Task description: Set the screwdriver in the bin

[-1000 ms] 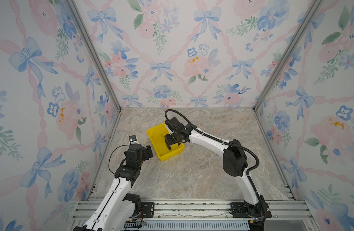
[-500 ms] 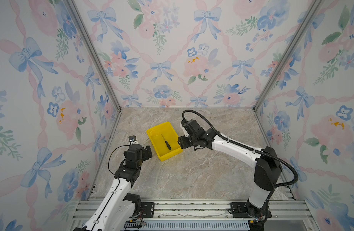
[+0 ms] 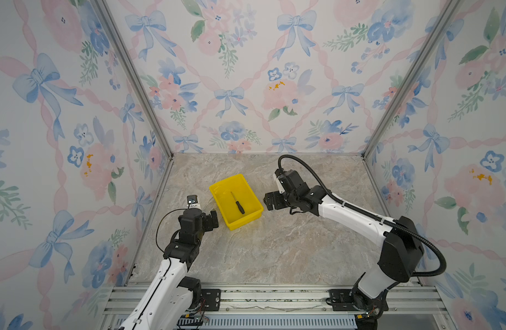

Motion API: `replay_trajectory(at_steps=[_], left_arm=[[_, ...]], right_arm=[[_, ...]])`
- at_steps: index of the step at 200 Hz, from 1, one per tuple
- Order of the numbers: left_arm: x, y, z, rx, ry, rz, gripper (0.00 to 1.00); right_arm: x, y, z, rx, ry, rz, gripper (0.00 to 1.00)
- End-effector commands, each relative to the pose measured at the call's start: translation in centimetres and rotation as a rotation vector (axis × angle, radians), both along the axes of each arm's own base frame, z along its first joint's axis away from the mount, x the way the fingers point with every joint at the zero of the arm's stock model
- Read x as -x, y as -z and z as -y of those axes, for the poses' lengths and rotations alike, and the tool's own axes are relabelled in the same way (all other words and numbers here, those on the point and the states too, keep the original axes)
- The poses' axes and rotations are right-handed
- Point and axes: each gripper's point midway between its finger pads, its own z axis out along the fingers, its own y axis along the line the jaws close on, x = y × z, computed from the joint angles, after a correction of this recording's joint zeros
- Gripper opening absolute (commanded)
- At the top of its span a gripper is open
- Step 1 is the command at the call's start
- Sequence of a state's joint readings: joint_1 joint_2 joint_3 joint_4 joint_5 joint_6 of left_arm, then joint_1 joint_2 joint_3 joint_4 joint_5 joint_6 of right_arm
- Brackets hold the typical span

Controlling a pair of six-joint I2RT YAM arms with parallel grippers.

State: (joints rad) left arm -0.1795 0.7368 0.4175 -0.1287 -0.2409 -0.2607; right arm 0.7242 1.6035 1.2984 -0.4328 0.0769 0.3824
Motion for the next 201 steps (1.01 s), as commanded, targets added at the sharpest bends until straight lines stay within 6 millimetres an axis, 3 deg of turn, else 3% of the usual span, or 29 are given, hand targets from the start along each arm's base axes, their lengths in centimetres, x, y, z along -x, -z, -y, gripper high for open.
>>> replay_trajectory(at_steps=[1, 41, 66, 87, 110, 120, 135, 148, 173, 201], left_arm=[[0.0, -0.3, 0.3, -0.054, 0.058, 0.051, 0.98], [0.1, -0.5, 0.1, -0.101, 0.076, 0.117, 0.98], [0.0, 0.6, -0.4, -0.118, 0.051, 0.099, 0.98], [0.0, 2.0, -0.4, -0.141, 0.065, 0.088, 0.98], [-0.2, 3.1, -0.9, -0.159, 0.040, 0.104, 0.98], [-0.2, 3.7, -1.2, -0.153, 0.017, 0.100, 0.98], [-0.4, 4.6, -1.4, -0.147, 0.006, 0.080, 0.98], [-0.7, 5.2, -1.5, -0.150, 0.004, 0.062, 0.98], [-2.2, 5.1, -1.4, -0.166, 0.022, 0.069, 0.98], [-4.6, 5.0, -1.4, -0.195, 0.038, 0.082, 0.98]], right_arm=[[-0.6, -2.3, 4.6, 0.014, 0.093, 0.078, 0.97], [0.4, -3.2, 12.7, -0.017, 0.220, 0.107, 0.97], [1.8, -3.7, 17.0, -0.034, 0.295, 0.195, 0.97], [3.1, -2.7, 22.6, -0.002, 0.499, 0.260, 0.97], [4.9, -0.3, 29.5, 0.205, 0.787, 0.311, 0.97], [5.1, 0.7, 30.3, 0.245, 0.797, 0.338, 0.97], [4.6, 2.3, 30.0, 0.267, 0.725, 0.377, 0.97], [3.8, 2.5, 30.0, 0.264, 0.713, 0.417, 0.97], [1.9, 2.9, 30.4, 0.314, 0.711, 0.459, 0.97], [-0.1, 5.2, 31.2, 0.408, 0.704, 0.460, 0.97]])
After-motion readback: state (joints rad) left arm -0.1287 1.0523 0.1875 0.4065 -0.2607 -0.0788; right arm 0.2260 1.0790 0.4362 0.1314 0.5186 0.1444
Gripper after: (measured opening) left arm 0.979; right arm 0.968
